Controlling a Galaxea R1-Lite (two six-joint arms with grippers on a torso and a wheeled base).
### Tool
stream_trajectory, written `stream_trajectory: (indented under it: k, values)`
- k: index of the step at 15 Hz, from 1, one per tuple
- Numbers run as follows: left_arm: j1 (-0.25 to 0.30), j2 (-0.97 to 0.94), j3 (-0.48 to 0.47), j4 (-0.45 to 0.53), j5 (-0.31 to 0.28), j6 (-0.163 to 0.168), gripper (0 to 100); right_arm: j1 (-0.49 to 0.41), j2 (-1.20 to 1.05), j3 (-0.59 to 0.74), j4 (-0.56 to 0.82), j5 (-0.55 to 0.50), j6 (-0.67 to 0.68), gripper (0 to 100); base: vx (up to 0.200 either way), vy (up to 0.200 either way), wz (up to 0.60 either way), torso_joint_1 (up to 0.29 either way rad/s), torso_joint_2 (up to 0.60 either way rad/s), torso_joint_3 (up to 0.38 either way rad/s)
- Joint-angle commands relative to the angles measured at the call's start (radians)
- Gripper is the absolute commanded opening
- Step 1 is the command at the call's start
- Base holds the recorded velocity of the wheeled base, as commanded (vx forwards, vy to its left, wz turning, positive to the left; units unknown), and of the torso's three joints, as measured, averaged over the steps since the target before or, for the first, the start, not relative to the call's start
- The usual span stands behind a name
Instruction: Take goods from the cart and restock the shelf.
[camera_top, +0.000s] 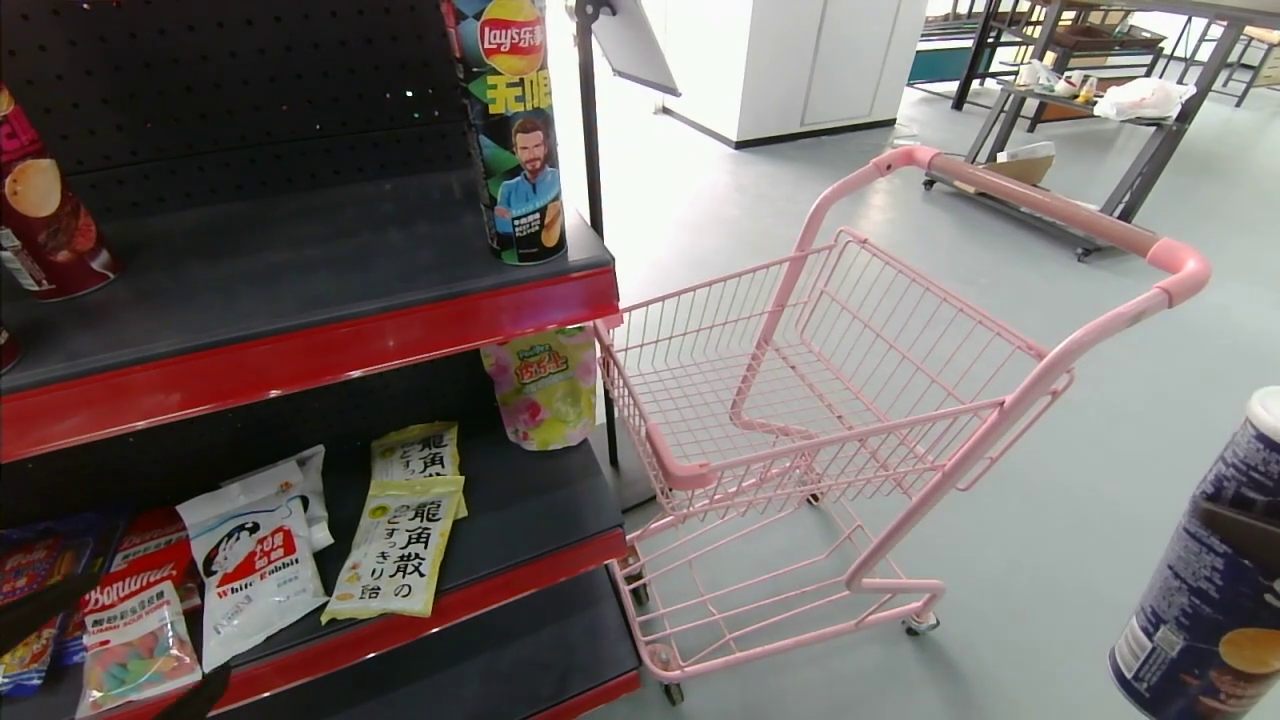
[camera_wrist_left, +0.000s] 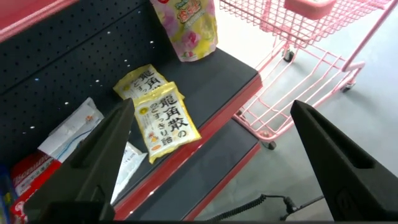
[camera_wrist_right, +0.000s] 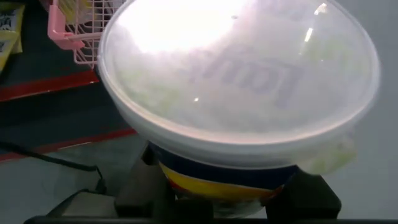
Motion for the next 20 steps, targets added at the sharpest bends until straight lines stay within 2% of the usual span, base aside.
stream_trajectory:
  k: [1, 6, 8, 13, 17, 19, 20]
  values:
    - [-0.001, 0.054, -0.047, 0.001, 0.010, 0.022, 100, -0.004, -0.039, 0.011, 0.002, 0.000, -0.001, 0, 0.000, 0.000, 0.00, 0.000, 0.00, 0.000]
    - [-0.003, 0.074, -0.101, 0.001, -0.004, 0.024, 100, -0.001, -0.002, 0.007, -0.002, -0.001, -0.012, 0, 0.000, 0.000, 0.00, 0.024, -0.08, -0.051]
    - [-0.003, 0.094, -0.102, 0.001, -0.021, 0.022, 100, -0.001, 0.027, -0.010, -0.013, -0.001, -0.024, 0, 0.000, 0.000, 0.00, 0.134, -0.42, -0.271]
    - [-0.001, 0.152, -0.160, -0.002, -0.018, 0.027, 100, -0.001, 0.087, -0.039, -0.041, 0.000, -0.041, 0, 0.000, 0.000, 0.00, 0.193, -0.52, -0.338]
    - [-0.001, 0.160, -0.177, -0.002, -0.016, 0.053, 100, 0.002, 0.092, -0.049, -0.041, 0.042, -0.066, 0, 0.000, 0.000, 0.00, 0.233, -0.59, -0.355]
    - [-0.001, 0.159, -0.173, -0.001, -0.016, 0.082, 100, 0.002, 0.098, -0.056, -0.041, 0.053, -0.081, 0, 0.000, 0.000, 0.00, 0.239, -0.57, -0.337]
    - [-0.001, 0.157, -0.170, -0.001, -0.012, 0.108, 100, 0.002, 0.112, -0.055, -0.041, 0.051, -0.083, 0, 0.000, 0.000, 0.00, 0.198, -0.46, -0.266]
